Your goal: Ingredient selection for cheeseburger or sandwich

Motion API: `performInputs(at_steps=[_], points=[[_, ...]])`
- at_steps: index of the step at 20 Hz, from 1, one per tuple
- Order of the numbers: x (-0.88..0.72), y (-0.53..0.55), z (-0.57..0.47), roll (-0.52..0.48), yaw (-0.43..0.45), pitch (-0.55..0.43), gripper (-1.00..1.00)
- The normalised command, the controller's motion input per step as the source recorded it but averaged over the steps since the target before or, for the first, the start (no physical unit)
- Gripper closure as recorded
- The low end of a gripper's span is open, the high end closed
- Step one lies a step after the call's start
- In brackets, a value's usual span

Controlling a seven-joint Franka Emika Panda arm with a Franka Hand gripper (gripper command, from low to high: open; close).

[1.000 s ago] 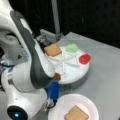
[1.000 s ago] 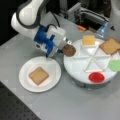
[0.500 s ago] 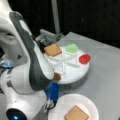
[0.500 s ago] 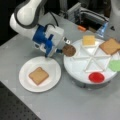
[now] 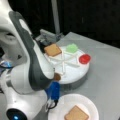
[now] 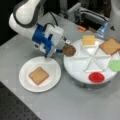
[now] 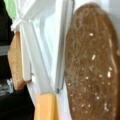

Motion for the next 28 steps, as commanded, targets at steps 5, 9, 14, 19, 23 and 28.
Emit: performInputs(at_steps=[5, 9, 14, 19, 23, 28], points=[[0.44, -0.17, -0.16, 0.336, 0.148, 0.093, 1.0], [0.46, -0.18, -0.13, 0.311, 0.157, 0.092, 1.0], [0.44, -0.15, -0.07, 0.28, 0.16, 0.097, 1.0], [0.39, -0.12, -0.06, 0.259, 0.14, 0.116, 1.0], [0.36, -0.13, -0.06, 0.245, 0.119, 0.141, 1.0], [0.34, -0.19, 0.05, 0.245, 0.116, 0.167, 1.0]])
